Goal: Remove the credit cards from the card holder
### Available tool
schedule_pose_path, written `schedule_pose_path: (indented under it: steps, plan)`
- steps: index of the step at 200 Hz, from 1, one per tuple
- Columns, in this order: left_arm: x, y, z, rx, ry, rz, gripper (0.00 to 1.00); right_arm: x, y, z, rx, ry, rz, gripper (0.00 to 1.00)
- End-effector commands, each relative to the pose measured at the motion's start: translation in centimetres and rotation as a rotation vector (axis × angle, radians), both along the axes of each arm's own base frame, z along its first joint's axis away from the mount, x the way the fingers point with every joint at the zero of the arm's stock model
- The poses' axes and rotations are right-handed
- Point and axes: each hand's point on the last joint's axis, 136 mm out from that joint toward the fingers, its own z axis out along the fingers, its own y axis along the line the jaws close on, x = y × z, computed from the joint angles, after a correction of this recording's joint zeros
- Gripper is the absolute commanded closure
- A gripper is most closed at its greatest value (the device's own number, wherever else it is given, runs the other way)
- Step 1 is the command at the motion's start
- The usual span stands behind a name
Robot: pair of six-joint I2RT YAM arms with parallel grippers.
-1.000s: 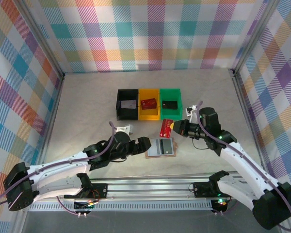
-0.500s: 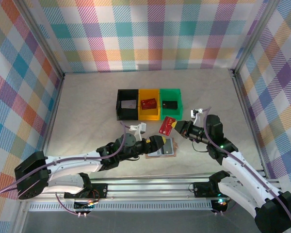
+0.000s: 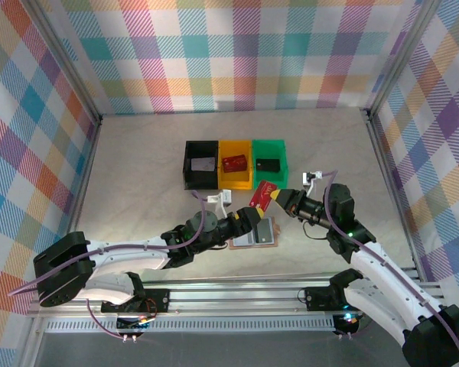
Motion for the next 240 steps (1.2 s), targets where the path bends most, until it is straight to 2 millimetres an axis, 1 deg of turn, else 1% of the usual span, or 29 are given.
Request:
schedule_pose_path:
  steps: [1, 43, 85, 103, 124, 143, 183, 212, 226, 240]
  plan:
    - [0.8, -0.2, 2.4, -0.075, -0.033, 0.054, 0.41, -0.3, 0.1, 1.0, 0.039, -0.035, 0.013, 1.00]
    - [1.5, -0.7, 2.8, -0.107, -0.032, 0.078, 0.48, -0.5, 0.3, 1.1, 0.052, -0.037, 0.022, 1.00]
    - [1.9, -0.8, 3.1, -0.139, -0.030, 0.101, 0.53, -0.6, 0.3, 1.2, 0.062, -0.042, 0.024, 1.00]
    - [2.0, -0.8, 3.2, -0.145, -0.029, 0.106, 0.57, -0.7, 0.3, 1.0, 0.064, -0.036, 0.025, 1.00]
    - [2.1, -0.8, 3.4, -0.159, -0.026, 0.115, 0.60, -0.7, 0.4, 1.0, 0.070, -0.036, 0.023, 1.00]
    - [2.3, -0.9, 3.5, -0.167, -0.027, 0.120, 0.64, -0.7, 0.4, 0.9, 0.074, -0.035, 0.025, 1.00]
    - [2.5, -1.1, 3.6, -0.189, -0.022, 0.125, 0.67, -0.8, 0.5, 0.9, 0.076, -0.034, 0.025, 1.00]
    - [2.7, -0.9, 3.4, -0.193, -0.013, 0.142, 0.73, -0.8, 0.5, 0.7, 0.073, -0.029, 0.024, 1.00]
    - [2.7, -0.7, 3.4, -0.195, -0.011, 0.152, 0.78, -0.9, 0.5, 0.6, 0.073, -0.025, 0.026, 1.00]
    - [2.8, -0.4, 3.4, -0.192, -0.010, 0.162, 0.81, -1.0, 0.5, 0.5, 0.071, -0.024, 0.028, 1.00]
